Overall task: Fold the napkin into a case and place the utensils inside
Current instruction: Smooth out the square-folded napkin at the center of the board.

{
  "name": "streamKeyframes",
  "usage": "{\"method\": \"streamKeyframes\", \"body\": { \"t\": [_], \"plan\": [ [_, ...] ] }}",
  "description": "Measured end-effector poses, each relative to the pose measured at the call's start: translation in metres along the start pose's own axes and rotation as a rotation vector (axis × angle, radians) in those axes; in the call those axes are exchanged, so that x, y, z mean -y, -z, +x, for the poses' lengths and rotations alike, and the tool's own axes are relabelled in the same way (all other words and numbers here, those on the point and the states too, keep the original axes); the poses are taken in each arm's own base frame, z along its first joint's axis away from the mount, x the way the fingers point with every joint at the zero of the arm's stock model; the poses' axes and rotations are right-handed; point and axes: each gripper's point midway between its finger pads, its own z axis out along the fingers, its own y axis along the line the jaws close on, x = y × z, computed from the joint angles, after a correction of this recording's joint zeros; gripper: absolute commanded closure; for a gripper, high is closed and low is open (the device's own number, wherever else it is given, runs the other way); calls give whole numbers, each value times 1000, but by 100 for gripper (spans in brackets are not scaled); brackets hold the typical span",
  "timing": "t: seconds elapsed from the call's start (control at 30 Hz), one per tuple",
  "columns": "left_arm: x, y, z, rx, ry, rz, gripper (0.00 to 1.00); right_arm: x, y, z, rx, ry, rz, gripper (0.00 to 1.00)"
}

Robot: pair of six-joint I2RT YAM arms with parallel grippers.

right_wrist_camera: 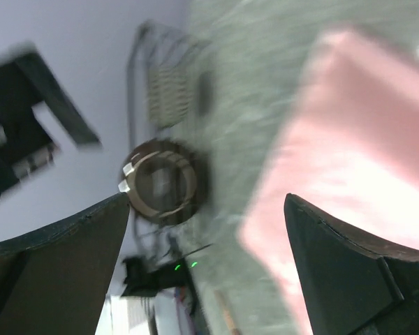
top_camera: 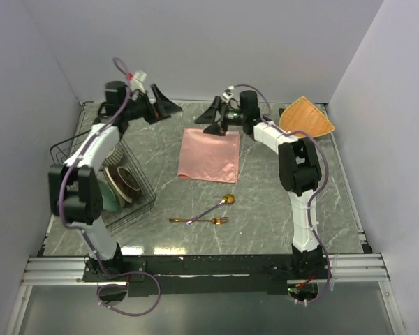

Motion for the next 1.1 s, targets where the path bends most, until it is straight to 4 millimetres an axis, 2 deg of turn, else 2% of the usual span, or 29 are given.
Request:
{"method": "streamKeyframes", "body": {
  "t": [0.1,0.2,0.3,0.43,0.67,0.8,0.93,1.0,1.1],
  "plan": [
    [23,39,-34,107,-70,1,1,-51,-21,28,-47,66,-74,0],
    [32,68,-53,175,-106,-16,1,-69,-44,58,-107,60,-104,0],
    [31,80,-54,190,-114,-38,1,-63,-67,84,-162,13,-93,0],
    [16,85,-43,173,-75,-70,1,-29,-90,111,-209,-73,-20,0],
    [-15,99,-28,161,11,-133,1,23,-104,140,-240,-108,128,0],
    [-18,106,-27,169,20,-141,1,25,-104,141,-245,-87,130,0],
    [-13,112,-25,173,14,-132,1,19,-105,143,-252,-84,108,0],
    [-9,114,-24,175,6,-124,1,14,-105,145,-255,-94,89,0],
    [-3,118,-24,180,-9,-114,1,-4,-100,151,-265,-110,46,0]
  ]
}}
